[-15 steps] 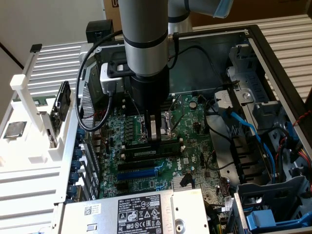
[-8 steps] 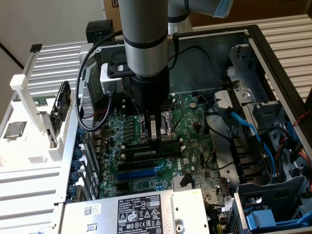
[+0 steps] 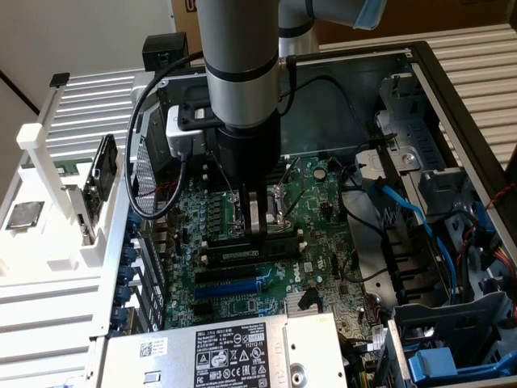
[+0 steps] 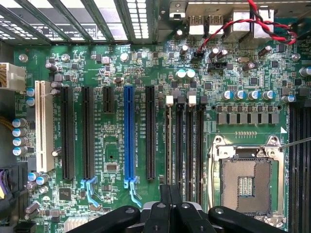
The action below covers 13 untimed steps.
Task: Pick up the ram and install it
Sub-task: 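Press down the ram until it locks into place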
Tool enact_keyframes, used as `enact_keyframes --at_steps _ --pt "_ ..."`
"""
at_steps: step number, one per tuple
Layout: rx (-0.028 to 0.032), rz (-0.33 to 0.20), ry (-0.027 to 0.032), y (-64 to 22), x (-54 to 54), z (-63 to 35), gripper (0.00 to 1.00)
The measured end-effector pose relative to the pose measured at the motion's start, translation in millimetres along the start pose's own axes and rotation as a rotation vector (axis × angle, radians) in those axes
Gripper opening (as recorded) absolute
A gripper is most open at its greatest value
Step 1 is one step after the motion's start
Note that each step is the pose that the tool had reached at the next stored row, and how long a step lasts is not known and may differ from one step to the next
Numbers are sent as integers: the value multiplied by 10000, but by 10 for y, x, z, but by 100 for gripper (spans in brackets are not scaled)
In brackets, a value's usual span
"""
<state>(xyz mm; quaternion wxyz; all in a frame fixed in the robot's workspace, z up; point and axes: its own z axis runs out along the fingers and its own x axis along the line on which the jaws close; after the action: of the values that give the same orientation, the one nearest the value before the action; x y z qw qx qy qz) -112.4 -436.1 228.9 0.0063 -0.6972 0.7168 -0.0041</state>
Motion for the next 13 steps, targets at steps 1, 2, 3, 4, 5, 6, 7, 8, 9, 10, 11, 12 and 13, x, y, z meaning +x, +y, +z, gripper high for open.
enact_keyframes --at_steps 1,2,3,4,5,6,7,8,9,10,11,12,13 --pt "0 0 0 0 1 1 11" --pt "0 0 -1 0 2 3 11" --pt "2 0 -4 0 2 5 11" --pt "1 0 -4 0 3 6 11" --pt "0 0 -4 0 3 7 11" --pt "1 0 -6 0 4 9 11" --pt "1 0 -7 0 5 10 11" --pt "0 0 -7 0 6 11 11" --pt "0 0 -9 0 7 12 11" --pt "0 0 -10 0 8 14 11" --pt "0 1 -16 0 9 16 11" --pt "0 1 -16 0 10 18 11" --pt "0 1 -16 0 11 19 11"
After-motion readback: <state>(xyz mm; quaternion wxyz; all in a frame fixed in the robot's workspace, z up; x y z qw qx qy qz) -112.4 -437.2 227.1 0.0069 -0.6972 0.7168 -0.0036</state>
